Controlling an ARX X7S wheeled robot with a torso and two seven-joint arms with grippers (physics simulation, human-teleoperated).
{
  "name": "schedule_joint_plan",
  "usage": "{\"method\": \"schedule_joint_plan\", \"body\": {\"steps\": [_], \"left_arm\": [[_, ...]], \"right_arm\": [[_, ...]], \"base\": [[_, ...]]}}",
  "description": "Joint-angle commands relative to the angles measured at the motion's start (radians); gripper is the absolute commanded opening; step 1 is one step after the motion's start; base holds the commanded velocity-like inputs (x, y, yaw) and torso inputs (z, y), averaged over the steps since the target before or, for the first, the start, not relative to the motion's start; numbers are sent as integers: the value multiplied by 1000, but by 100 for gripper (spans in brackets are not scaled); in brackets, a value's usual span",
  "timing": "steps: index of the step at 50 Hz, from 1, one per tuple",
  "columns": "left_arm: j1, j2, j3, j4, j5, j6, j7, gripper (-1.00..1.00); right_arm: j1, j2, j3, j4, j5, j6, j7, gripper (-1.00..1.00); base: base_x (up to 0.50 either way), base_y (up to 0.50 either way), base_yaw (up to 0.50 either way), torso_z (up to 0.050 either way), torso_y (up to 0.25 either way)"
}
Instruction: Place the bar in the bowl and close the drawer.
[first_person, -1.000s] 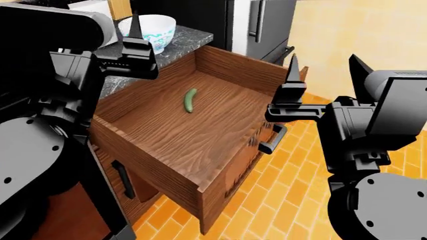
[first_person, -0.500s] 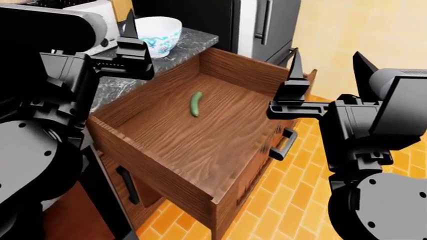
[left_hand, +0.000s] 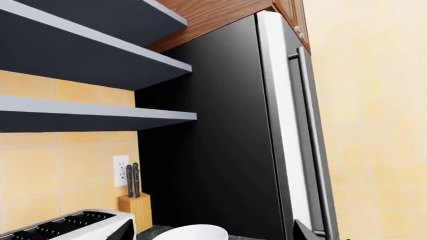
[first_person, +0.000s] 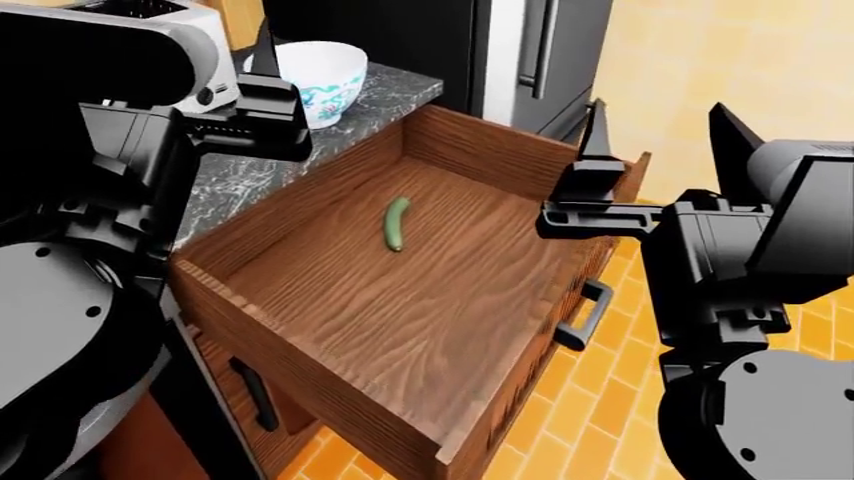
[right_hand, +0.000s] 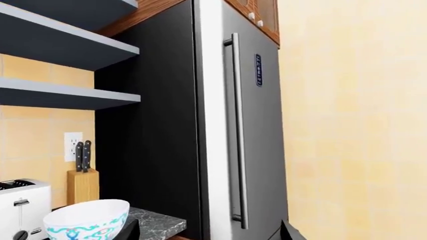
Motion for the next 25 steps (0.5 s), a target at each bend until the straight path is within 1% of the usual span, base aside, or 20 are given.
{"method": "schedule_joint_plan", "body": {"steps": [1,25], "left_arm": [[-4,-4,3,3,-3,-3,-4,100],[14,-9,6,0,6,19,-2,100]], "right_arm": [[-5,-2,0,-1,-6,5,-4,100],[-10,-3,6,-8,-10,15,-3,100]], "base": [[172,-89,0,0,0],[245,43,0,0,0]]}}
